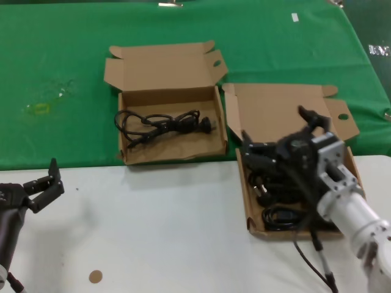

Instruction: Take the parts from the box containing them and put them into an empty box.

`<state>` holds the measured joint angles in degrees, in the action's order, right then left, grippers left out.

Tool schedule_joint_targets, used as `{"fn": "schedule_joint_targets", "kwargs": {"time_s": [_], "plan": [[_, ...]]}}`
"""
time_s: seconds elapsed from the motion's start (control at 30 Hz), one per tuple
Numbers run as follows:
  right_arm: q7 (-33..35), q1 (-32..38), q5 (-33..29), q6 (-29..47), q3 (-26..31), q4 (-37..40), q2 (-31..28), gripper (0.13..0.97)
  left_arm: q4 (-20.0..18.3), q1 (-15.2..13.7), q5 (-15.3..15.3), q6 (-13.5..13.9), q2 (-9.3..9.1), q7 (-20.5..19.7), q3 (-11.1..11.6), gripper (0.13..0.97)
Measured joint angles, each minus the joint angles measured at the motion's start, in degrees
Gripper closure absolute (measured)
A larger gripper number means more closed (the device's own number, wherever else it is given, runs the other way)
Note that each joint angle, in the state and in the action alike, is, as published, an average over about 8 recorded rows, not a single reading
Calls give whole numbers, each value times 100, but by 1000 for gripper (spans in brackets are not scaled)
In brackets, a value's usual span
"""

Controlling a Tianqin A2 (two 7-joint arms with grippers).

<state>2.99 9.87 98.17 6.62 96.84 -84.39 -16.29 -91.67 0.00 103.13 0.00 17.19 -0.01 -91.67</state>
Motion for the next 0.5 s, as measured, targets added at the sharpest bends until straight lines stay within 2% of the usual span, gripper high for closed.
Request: {"fn": "schedule_joint_targets", "kwargs": {"time_s": [0.27,0.5], "plan": [[-192,-633,318,-424,-332,-467,-58,129,0,0,0,0,0,0,0,132],[-232,-764,384,-513,-400,-564,-69,129,0,0,0,0,0,0,0,132]]}}
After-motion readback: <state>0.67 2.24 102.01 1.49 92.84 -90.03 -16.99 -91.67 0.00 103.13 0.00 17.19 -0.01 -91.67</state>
